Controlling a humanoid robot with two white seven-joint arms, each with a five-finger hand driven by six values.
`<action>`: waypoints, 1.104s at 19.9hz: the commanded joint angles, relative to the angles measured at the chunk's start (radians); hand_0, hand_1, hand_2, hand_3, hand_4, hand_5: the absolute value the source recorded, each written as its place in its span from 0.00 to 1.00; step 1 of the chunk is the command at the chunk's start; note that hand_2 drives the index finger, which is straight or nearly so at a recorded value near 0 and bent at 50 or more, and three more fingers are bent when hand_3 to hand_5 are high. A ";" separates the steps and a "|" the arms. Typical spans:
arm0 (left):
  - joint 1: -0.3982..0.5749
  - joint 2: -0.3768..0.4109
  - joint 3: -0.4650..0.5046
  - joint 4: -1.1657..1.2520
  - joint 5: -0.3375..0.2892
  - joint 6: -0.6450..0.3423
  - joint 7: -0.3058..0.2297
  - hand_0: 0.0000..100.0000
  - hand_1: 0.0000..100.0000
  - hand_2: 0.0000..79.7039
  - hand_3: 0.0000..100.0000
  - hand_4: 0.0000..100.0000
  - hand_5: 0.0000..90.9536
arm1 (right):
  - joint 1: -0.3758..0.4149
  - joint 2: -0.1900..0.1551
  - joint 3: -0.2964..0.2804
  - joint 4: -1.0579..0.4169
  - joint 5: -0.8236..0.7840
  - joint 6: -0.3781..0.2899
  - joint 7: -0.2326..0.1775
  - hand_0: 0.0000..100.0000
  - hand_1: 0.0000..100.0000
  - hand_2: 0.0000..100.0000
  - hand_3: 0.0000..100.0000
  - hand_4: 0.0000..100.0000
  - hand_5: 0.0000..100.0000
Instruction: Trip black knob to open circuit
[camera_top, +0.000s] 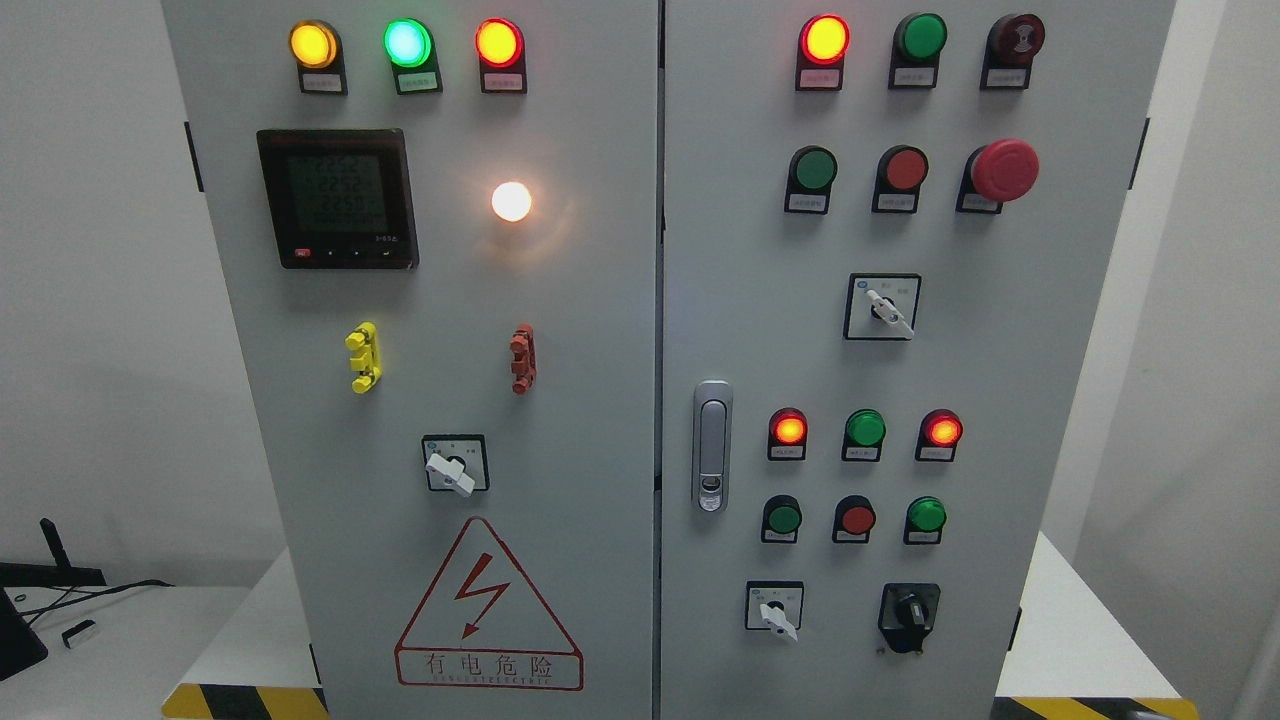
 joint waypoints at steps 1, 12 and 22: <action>0.000 0.000 0.000 0.000 -0.031 0.001 0.001 0.12 0.39 0.00 0.00 0.00 0.00 | -0.054 -0.024 0.130 -0.018 0.004 0.016 -0.029 0.30 0.53 0.38 1.00 1.00 0.96; 0.000 0.000 0.000 0.000 -0.031 0.001 0.001 0.12 0.39 0.00 0.00 0.00 0.00 | -0.103 -0.018 0.213 0.077 0.057 0.030 -0.083 0.27 0.70 0.41 1.00 1.00 0.96; 0.000 0.000 0.000 0.000 -0.031 0.001 0.001 0.12 0.39 0.00 0.00 0.00 0.00 | -0.176 -0.013 0.265 0.179 0.071 0.030 -0.100 0.28 0.67 0.44 1.00 1.00 0.96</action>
